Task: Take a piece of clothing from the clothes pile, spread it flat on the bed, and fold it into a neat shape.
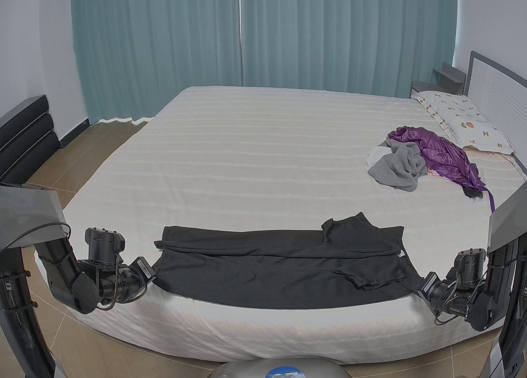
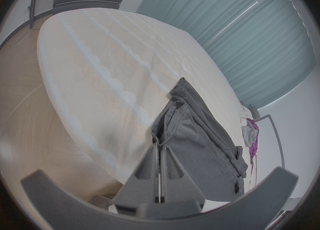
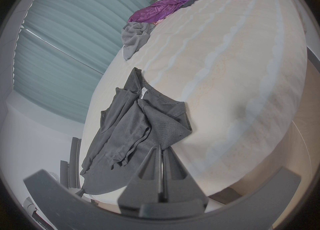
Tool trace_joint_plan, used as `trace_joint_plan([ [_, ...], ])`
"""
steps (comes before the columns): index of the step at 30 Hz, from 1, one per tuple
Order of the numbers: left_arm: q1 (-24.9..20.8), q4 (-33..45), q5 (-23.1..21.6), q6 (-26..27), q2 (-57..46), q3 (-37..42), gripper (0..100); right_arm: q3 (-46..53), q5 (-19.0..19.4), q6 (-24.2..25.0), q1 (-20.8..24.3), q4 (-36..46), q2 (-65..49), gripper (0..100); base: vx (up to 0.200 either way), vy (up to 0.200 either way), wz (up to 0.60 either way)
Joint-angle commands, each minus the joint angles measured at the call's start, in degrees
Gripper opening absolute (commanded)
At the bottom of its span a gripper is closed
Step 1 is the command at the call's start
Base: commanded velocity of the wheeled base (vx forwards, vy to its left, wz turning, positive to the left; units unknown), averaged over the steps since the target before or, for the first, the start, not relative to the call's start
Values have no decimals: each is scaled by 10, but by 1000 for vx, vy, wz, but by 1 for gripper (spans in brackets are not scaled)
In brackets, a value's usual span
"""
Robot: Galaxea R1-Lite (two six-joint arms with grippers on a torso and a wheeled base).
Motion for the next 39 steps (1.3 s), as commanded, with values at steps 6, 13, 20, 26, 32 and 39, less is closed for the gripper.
trace_joint_plan([
  [6,8,4,0,23,-17,11,0,19,-9,-5,2,7,-48,0,0,0,0],
  [13,7,5,0,38,-16,23,0,23,-9,-21,2,7,-27,0,0,0,0],
  [20,7,6,0,52,-10,25,0,28,-9,-30,1,7,-25,0,0,0,0],
  [26,6,5,-1,52,-3,24,100,26,-7,-30,2,-2,-14,100,0,0,0],
  [32,13,1,-4,45,-15,17,100,23,-4,-29,2,2,-130,100,0,0,0],
  [39,22,-11,-16,35,-46,16,100,15,-4,2,60,2,-163,100,0,0,0],
])
